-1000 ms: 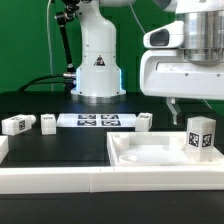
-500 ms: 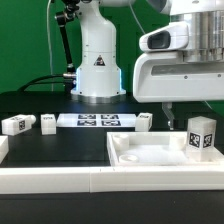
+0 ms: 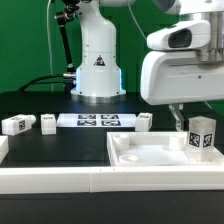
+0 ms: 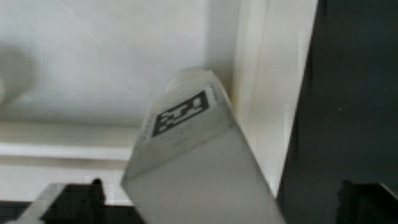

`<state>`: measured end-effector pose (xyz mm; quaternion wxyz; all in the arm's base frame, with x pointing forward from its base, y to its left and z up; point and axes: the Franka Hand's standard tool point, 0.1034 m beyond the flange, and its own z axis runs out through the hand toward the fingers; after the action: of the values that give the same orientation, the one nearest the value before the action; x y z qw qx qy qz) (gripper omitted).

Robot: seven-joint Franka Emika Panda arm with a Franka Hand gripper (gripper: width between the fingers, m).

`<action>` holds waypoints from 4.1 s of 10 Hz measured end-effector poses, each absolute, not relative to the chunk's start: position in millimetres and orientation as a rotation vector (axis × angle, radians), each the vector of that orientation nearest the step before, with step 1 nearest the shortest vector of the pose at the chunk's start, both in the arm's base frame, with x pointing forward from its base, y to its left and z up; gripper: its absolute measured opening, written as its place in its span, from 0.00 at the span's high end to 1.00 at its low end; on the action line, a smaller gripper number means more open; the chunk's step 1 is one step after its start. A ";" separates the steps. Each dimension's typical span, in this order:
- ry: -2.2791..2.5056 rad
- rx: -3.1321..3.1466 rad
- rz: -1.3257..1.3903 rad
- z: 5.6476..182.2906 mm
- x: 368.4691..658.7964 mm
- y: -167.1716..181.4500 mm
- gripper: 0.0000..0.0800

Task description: Assemble square table

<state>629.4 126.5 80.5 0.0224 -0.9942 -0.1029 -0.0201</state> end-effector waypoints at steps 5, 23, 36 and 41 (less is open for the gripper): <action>-0.612 -3.041 -0.068 80.5 630.3 122.6 0.33; 1.184 -2.882 -0.097 80.8 635.2 99.1 0.61; 0.711 -3.024 -0.091 108.2 607.4 92.4 0.19; 0.559 -3.058 -0.088 103.2 582.6 81.1 0.19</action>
Offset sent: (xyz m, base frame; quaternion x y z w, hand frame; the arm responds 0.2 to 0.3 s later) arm 0.0004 -0.0006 0.0012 0.0080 -0.0080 -0.0626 0.9980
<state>582.6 81.1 103.2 0.0159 -0.9832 0.1797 -0.0283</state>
